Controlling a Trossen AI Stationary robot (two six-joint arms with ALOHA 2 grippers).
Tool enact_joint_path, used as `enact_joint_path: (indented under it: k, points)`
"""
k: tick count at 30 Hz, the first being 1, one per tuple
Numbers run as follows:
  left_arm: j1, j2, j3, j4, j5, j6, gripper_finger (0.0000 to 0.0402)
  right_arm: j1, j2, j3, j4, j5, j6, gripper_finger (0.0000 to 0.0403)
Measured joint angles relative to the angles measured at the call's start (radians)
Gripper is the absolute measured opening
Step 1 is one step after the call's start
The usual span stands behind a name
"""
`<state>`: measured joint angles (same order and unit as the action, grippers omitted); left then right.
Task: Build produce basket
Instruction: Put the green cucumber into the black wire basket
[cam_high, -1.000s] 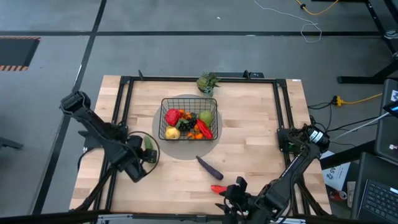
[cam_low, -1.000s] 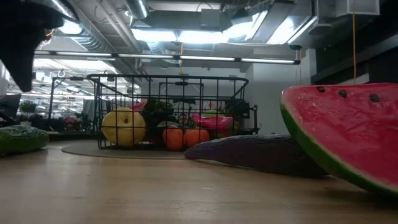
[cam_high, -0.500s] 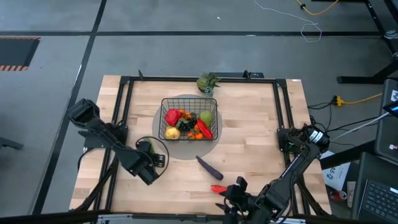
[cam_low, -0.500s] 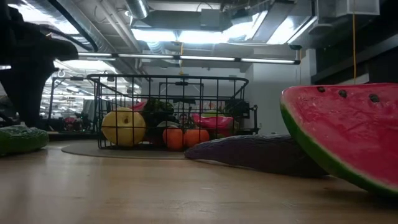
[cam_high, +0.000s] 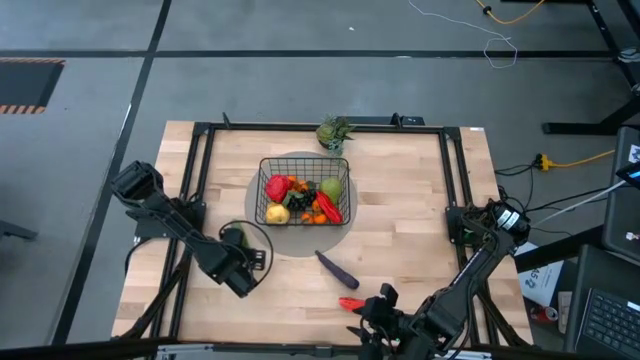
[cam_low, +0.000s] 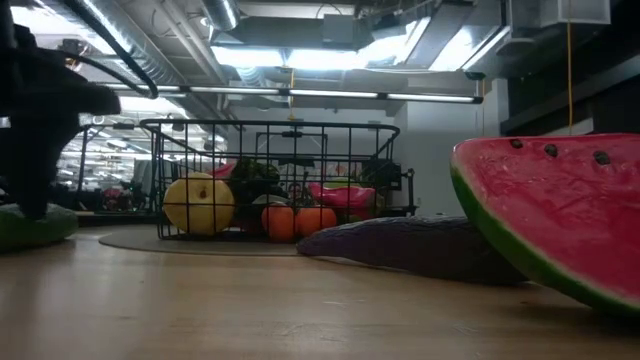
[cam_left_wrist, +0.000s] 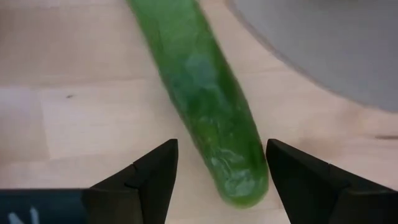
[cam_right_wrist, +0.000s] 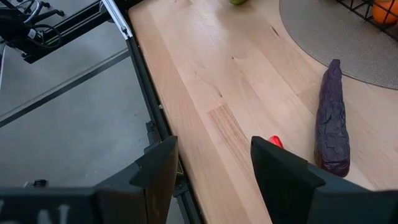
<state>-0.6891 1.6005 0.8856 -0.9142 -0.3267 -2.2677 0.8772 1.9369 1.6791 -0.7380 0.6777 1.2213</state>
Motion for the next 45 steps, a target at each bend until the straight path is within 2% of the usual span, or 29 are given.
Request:
enact_joint_path:
  k: [4,23,45]
  points:
    - [0.0,0.0,0.0,-0.036,0.058,0.0,0.024,0.0,0.0,0.0,0.0,0.0,0.0,0.0204]
    - [0.002,0.0,0.0,-0.072,0.056,0.03,0.024,0.0,0.0,0.0,-0.007,0.0,0.0,0.0204]
    - [-0.002,0.099,0.002,-0.003,0.05,0.053,0.024,0.0,0.0,0.0,-0.007,0.0,0.002,0.0204]
